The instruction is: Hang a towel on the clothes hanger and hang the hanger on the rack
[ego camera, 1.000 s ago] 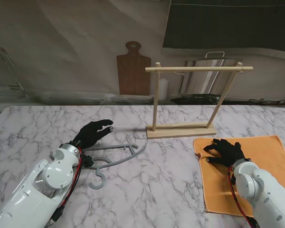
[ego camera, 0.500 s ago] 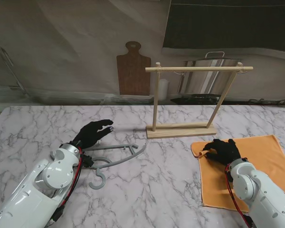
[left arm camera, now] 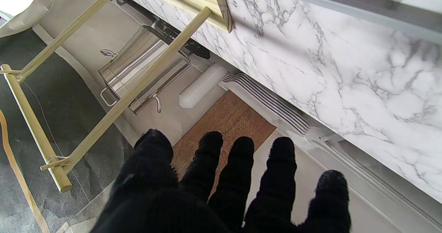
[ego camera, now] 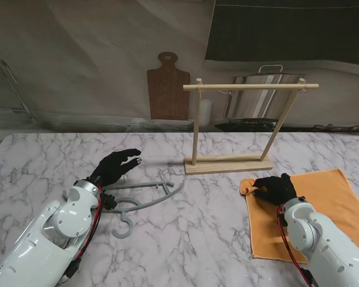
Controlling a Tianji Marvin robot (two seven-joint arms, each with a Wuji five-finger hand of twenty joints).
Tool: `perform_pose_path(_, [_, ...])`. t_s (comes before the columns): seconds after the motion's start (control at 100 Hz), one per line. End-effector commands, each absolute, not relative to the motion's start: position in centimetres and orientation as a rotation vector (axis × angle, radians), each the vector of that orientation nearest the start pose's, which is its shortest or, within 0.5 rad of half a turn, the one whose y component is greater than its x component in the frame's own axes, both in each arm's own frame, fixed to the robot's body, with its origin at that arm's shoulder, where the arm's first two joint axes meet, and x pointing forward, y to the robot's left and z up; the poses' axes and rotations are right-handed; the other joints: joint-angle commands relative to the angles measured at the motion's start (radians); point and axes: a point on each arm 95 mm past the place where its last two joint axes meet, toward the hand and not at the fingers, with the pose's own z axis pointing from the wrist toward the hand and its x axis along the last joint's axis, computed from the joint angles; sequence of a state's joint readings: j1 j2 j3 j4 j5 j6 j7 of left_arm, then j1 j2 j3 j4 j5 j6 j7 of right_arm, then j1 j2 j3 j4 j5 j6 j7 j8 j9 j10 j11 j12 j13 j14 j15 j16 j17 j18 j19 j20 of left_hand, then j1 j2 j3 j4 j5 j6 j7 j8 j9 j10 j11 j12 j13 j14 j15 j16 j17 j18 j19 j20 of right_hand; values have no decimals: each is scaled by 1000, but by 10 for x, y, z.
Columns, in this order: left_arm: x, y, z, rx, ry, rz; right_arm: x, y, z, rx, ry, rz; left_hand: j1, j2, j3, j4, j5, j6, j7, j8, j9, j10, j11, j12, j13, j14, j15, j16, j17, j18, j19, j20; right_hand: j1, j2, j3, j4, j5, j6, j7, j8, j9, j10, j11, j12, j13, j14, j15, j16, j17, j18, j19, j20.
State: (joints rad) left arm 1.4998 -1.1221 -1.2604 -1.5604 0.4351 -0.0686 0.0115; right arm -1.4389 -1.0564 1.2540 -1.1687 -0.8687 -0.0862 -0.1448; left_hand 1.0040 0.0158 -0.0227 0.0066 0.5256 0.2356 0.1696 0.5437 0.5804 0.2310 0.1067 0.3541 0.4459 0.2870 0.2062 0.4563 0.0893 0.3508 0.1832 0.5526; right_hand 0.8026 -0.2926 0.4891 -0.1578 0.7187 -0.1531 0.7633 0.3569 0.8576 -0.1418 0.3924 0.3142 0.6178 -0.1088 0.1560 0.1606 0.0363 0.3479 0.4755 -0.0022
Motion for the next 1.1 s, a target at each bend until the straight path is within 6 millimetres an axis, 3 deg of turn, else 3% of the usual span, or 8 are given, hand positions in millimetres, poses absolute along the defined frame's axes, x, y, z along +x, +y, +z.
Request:
perform_pose_path(0.0, [427, 12, -303, -1660, 1143, -1882, 425, -107, -403, 1436, 1415, 1282, -3, 59, -14, -23, -1, -5, 2, 0, 7, -19, 7, 12, -8, 0, -5, 9, -20, 7, 331, 16, 1, 57, 42, -13, 122, 10, 109, 62, 83, 58, 92, 39, 22, 1, 20, 27, -30, 32, 11, -15])
perform_pose_path(0.49, [427, 15, -302, -1648, 1137, -1884, 434, -68, -388, 1480, 1443, 1358, -3, 60, -14, -23, 1, -1, 1, -2, 10, -22, 10, 12, -6, 1, -5, 9, -21, 6, 327, 15, 25, 68, 52, -3, 128, 55, 89, 132, 71, 91, 113, 72, 25, 14, 12, 45, -40, 45, 16, -18])
perform_pose_path(1.09, [427, 18, -301, -1644, 1122, -1888, 451, -5, -372, 1538, 1445, 1465, -4, 58, -14, -23, 2, 0, 1, -5, 11, -22, 10, 12, -6, 2, -5, 10, -21, 7, 320, 14, 37, 65, 59, -1, 132, 73, 80, 153, 72, 107, 114, 86, 19, 21, 7, 52, -52, 53, -20, -18])
